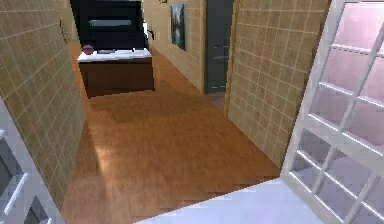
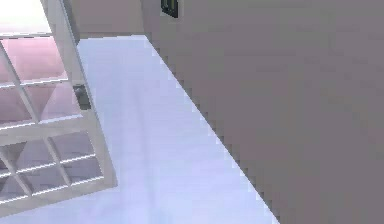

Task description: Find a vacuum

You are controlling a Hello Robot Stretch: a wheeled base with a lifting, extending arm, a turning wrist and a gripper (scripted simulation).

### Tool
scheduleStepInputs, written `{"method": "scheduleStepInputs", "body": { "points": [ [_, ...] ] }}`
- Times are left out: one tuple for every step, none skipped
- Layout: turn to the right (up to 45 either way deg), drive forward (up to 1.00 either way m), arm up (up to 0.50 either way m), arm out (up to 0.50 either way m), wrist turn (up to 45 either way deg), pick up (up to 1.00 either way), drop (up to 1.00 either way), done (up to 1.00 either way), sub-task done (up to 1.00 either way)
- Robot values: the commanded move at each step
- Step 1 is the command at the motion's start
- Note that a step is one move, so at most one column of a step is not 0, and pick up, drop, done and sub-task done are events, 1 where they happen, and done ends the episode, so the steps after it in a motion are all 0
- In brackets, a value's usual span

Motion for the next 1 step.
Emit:
{"method": "scheduleStepInputs", "body": {
  "points": [
    [-3.0, 0.0, 0.0, 0.0, 0.0, 0.0, 0.0, 0.0, 0.0]
  ]
}}
